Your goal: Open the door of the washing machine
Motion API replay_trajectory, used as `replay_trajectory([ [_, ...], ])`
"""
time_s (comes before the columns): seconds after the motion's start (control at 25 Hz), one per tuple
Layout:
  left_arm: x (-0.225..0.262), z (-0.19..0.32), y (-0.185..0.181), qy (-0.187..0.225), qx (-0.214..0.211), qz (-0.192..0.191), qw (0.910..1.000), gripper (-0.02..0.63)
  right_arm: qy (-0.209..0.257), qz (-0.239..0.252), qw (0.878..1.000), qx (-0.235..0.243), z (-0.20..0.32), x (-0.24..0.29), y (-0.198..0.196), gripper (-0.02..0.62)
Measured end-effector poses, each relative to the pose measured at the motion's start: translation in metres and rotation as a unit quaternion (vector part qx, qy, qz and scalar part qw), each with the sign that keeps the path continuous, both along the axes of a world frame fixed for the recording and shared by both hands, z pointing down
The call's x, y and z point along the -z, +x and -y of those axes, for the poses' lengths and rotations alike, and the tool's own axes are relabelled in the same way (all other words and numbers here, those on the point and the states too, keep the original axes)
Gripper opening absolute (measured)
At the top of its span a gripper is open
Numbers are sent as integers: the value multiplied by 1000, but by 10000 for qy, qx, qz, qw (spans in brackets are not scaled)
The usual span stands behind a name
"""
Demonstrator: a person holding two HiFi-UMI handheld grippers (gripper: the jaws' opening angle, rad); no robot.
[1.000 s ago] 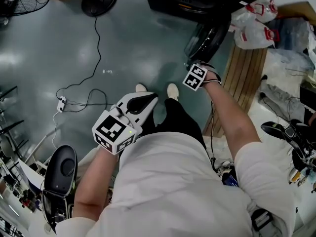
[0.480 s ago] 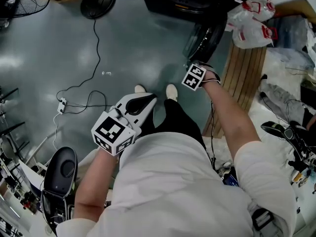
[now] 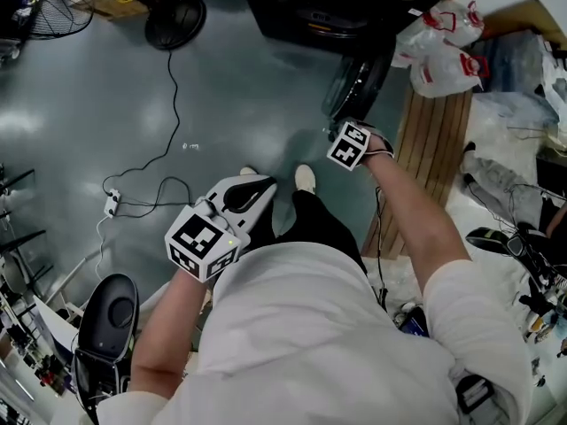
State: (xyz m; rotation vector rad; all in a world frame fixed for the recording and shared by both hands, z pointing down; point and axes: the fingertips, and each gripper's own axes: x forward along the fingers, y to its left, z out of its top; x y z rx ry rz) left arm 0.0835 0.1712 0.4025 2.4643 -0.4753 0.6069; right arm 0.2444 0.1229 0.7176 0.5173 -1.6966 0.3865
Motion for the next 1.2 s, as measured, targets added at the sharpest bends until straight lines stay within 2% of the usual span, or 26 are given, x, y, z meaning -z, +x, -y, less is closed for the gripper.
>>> replay_trajectory([
  [0.16,3,3,6,59,-54,-12,10000,17,-18,559,9974,-458,0,29,-4,8],
  [0.32,5,18,21,119,-66,-39,9999,17,3,1416,9840,-1078,5,73,-2,12],
  [0.44,7,25,26,156,-11,-89,9998,17,221,2114,9650,-1536,8,118,-2,25],
  [0.6,7,24,28,248,-11,13,9997,18,412,3042,9299,-2026,-1,185,-10,51],
  [0.72,8,24,29,300,-35,11,9995,17,531,3436,9138,-2098,-10,227,-17,77],
  [0.88,11,27,29,347,87,110,9993,17,771,3735,9028,-1989,-21,271,-23,80],
  [0.96,12,30,26,376,188,226,9989,17,1020,3833,8976,-1925,-25,294,-23,40],
  [1.04,16,31,25,380,291,182,9987,17,1240,3936,8918,-1855,-27,314,-23,9],
  [1.2,31,30,25,464,410,-73,9981,17,1407,4208,8780,-1798,-30,344,-28,9],
])
